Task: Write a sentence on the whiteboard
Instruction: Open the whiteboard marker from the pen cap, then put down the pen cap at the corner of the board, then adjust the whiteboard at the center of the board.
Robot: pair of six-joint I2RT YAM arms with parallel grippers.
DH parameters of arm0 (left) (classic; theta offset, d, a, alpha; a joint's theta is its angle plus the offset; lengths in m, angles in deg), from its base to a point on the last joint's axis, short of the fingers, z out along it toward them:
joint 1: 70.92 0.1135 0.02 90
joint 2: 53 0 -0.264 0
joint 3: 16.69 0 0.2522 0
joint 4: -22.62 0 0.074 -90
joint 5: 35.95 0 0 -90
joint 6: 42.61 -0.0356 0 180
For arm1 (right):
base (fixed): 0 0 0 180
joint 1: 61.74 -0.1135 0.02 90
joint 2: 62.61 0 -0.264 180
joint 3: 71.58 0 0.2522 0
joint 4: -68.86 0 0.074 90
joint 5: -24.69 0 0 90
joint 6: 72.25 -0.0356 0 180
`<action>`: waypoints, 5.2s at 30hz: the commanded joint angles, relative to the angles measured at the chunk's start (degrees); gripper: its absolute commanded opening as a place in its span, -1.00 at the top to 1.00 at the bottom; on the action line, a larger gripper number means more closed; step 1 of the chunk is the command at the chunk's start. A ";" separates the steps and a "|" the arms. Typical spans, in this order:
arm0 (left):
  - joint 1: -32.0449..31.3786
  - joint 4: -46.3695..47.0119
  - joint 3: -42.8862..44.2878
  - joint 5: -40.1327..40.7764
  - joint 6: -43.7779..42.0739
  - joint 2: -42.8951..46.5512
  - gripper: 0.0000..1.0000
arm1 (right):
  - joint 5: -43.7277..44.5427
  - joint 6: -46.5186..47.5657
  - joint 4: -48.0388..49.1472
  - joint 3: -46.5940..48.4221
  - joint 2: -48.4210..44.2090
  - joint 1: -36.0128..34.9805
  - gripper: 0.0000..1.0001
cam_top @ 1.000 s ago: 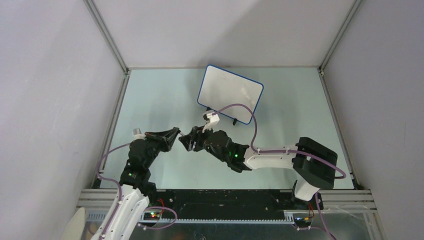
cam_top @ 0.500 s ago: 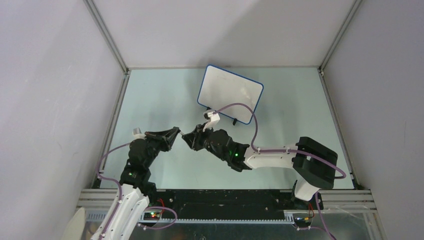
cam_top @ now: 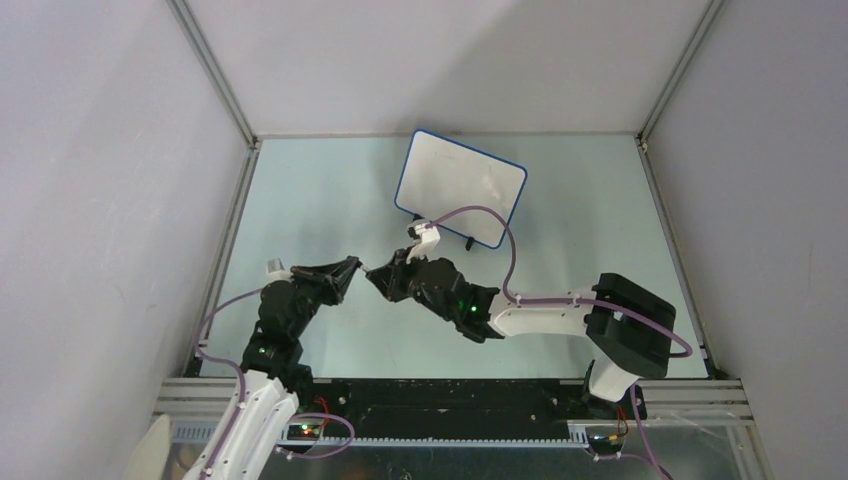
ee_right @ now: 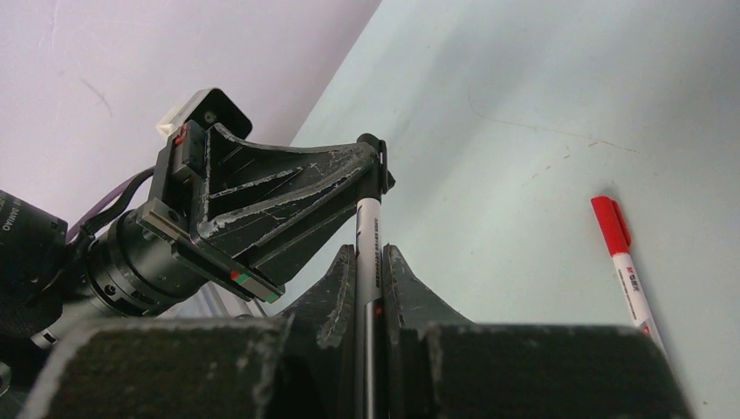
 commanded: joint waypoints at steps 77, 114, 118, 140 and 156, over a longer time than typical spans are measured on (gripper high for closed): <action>-0.49 8.83 15.62 6.86 -65.13 -27.62 -0.99 | -11.63 17.04 -29.98 -33.21 -57.82 24.06 1.00; 6.03 16.07 82.13 -44.62 -72.24 -104.17 -0.79 | -14.29 17.24 -28.08 -35.05 -61.35 24.43 1.00; 5.61 15.32 82.53 -44.57 -72.42 -104.73 -0.70 | -14.59 17.24 -28.16 -35.06 -61.36 24.61 1.00; 3.79 32.53 61.04 -48.08 -67.10 -96.25 -0.19 | -16.38 17.20 -28.18 -35.06 -60.85 24.75 1.00; 3.22 47.24 45.69 -48.44 -61.34 -90.20 0.16 | -16.49 17.43 -28.00 -34.94 -60.07 24.73 1.00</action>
